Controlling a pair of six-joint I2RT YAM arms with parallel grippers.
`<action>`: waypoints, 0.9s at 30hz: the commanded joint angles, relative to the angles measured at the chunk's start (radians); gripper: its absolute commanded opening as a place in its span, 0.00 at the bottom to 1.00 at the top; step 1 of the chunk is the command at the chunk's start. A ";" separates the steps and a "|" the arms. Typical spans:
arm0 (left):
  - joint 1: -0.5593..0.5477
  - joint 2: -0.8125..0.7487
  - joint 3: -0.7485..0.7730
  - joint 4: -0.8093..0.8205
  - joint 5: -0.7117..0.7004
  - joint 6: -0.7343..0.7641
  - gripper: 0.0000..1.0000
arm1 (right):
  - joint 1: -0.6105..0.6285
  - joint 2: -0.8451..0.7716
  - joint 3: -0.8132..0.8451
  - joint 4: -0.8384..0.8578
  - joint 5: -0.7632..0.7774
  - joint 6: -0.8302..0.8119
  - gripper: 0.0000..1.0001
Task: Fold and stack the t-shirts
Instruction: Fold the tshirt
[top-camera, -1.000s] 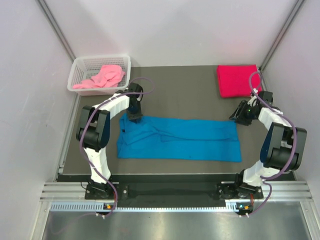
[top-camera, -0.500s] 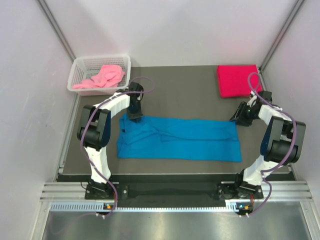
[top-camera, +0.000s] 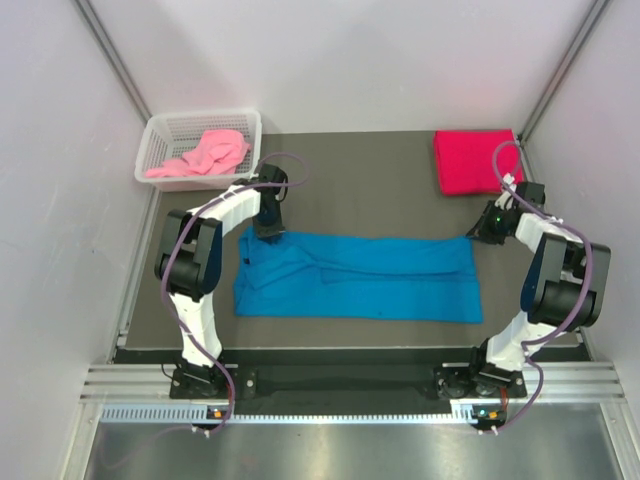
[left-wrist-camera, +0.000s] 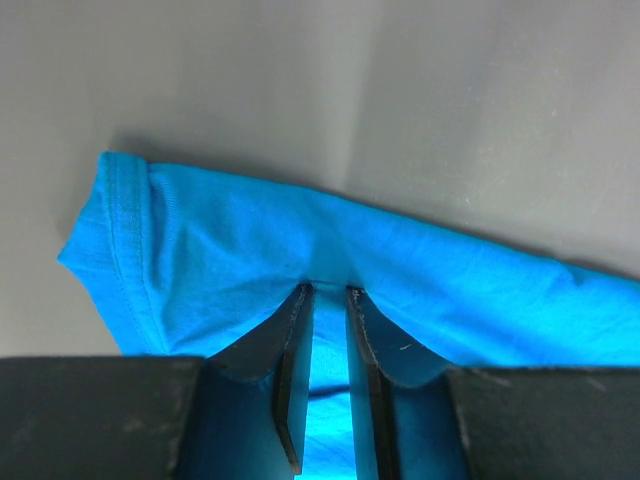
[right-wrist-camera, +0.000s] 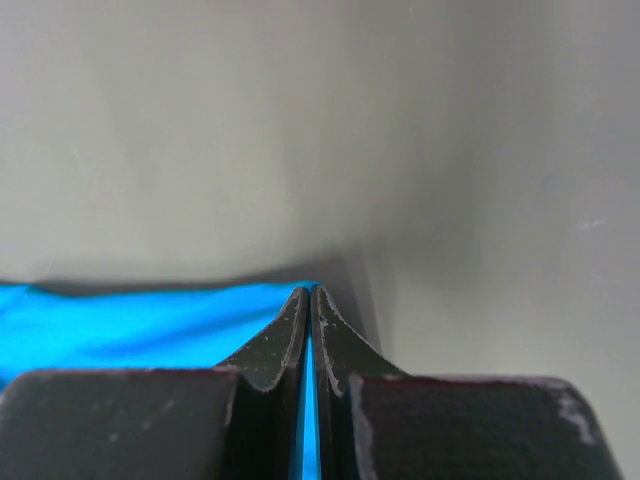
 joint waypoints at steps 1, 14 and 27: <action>0.014 0.038 -0.030 0.089 -0.093 -0.022 0.25 | -0.008 -0.041 -0.002 0.137 0.030 -0.023 0.00; 0.012 0.021 -0.045 0.084 -0.102 -0.031 0.25 | 0.006 -0.122 -0.043 0.167 0.020 -0.016 0.00; 0.009 0.011 -0.048 0.078 -0.085 -0.027 0.25 | 0.011 -0.096 -0.036 0.111 0.023 -0.020 0.17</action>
